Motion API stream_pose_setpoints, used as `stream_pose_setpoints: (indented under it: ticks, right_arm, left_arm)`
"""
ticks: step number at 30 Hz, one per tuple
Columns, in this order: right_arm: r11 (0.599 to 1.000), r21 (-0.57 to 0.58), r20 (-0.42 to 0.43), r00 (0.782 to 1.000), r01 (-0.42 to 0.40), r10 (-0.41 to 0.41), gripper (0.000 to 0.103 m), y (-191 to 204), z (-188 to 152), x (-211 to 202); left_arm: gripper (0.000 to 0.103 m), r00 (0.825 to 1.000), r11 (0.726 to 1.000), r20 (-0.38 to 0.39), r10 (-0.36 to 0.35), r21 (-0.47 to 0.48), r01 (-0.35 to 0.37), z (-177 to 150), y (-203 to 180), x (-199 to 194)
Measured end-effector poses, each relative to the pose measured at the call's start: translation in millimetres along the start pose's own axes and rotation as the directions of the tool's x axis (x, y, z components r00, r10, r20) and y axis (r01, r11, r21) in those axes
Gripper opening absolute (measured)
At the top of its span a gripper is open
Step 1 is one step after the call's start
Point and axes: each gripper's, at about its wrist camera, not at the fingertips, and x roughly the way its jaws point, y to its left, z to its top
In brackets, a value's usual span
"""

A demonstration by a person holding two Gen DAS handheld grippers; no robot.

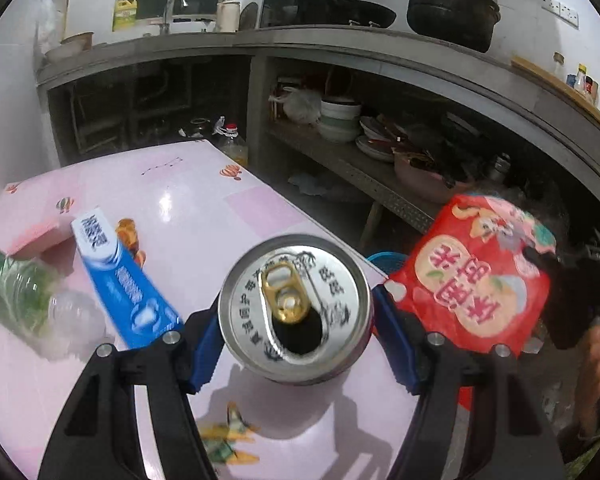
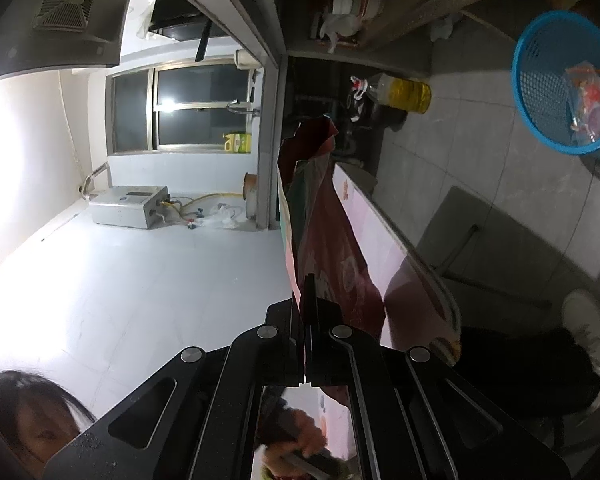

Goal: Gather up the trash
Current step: 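Grasp the red milk can with the left tool while right holds the red snack bag up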

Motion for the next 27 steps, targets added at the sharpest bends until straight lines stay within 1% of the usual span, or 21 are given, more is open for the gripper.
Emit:
stream_pose_setpoints:
  ticks: [2,4,7,10,15,23,27]
  right_arm:
    - [1.000,0.005,-0.004,1.000,-0.002,0.002,0.000,1,0,1]
    - [1.000,0.012,-0.007,1.000,0.001,-0.001,0.000,0,-1,1]
    - [1.000,0.017,-0.005,1.000,0.001,-0.001,0.000,1,0,1]
    - [1.000,0.017,0.000,1.000,0.004,-0.004,0.000,2,-2,1]
    - [1.000,0.018,0.000,1.000,0.017,-0.017,0.000,2,-6,2]
    - [1.000,0.020,0.004,1.000,0.021,-0.021,0.000,3,-6,-2]
    - [0.999,0.030,0.008,1.000,0.016,-0.016,0.000,1,-5,-1]
  left_arm:
    - [0.067,1.000,1.000,0.002,0.008,0.002,-0.008,-10,-6,-2]
    - [0.066,1.000,1.000,-0.010,0.011,-0.013,-0.011,-15,-6,-1]
    - [0.066,1.000,1.000,-0.001,0.026,-0.004,-0.026,-19,-8,-6]
    - [0.067,1.000,1.000,-0.005,0.014,-0.017,-0.014,-19,-8,-6]
    - [0.067,1.000,1.000,-0.009,0.015,-0.014,-0.015,-19,-12,-5]
    - [0.066,0.998,0.997,-0.009,0.067,0.027,-0.067,-16,-26,-3]
    - [0.066,0.997,0.997,-0.014,0.070,0.040,-0.070,-16,-28,-4]
